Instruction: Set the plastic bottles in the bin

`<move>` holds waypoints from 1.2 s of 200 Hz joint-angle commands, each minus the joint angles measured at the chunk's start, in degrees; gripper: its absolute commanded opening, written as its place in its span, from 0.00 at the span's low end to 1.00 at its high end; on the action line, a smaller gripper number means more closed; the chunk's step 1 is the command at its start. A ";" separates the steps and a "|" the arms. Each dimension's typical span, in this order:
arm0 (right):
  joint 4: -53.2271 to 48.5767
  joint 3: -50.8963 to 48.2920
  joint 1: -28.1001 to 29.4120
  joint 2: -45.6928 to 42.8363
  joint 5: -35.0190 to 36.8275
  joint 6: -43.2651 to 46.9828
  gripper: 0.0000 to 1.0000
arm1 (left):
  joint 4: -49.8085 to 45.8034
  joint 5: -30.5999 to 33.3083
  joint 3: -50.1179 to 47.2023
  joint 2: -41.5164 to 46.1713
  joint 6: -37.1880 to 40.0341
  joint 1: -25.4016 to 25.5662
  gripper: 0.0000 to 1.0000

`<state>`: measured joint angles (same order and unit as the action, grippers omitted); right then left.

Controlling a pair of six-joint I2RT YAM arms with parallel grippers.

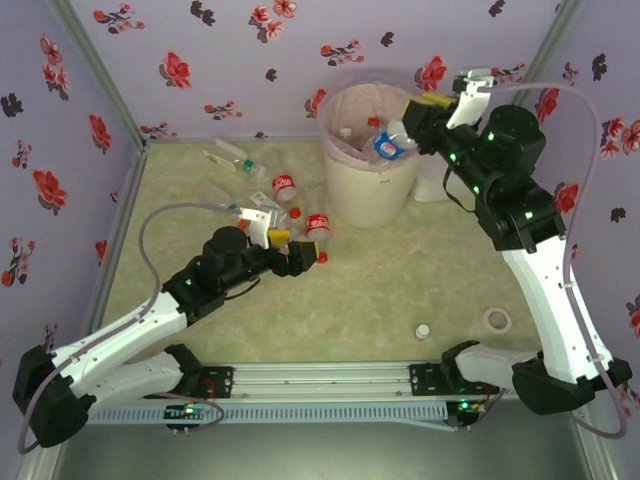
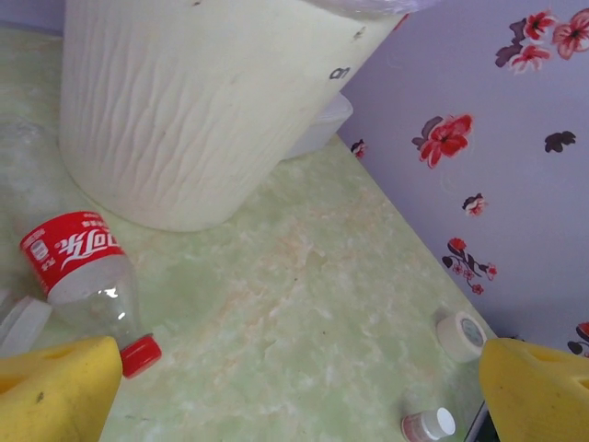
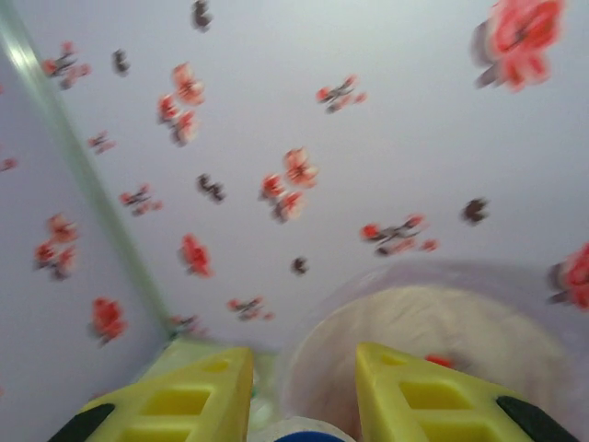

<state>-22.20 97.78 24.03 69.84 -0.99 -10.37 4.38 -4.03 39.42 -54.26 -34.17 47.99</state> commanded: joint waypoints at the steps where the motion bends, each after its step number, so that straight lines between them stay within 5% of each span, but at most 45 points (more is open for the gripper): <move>1: 4.65 1.60 -1.57 5.45 6.05 8.65 0.00 | -2.19 3.02 -0.73 1.99 -2.47 -0.17 1.00; 34: 1.48 9.18 -2.23 15.99 9.78 12.51 0.00 | -6.21 6.85 -2.72 4.78 -4.75 -0.17 1.00; 133: -16.91 26.97 -3.24 44.57 3.64 13.61 0.00 | -10.90 9.56 -5.85 9.34 -9.40 -0.17 0.99; 216: -21.06 28.52 -5.27 55.67 -0.50 9.81 0.00 | -11.02 9.77 -6.24 8.88 -9.08 -0.17 0.99; 240: -18.52 25.55 -5.56 55.43 -0.68 8.36 0.25 | -11.12 9.66 -5.84 8.08 -8.90 -0.17 0.99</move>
<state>-42.57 126.23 18.98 123.48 -1.02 0.19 -6.15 4.34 33.67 -45.56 -43.20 47.99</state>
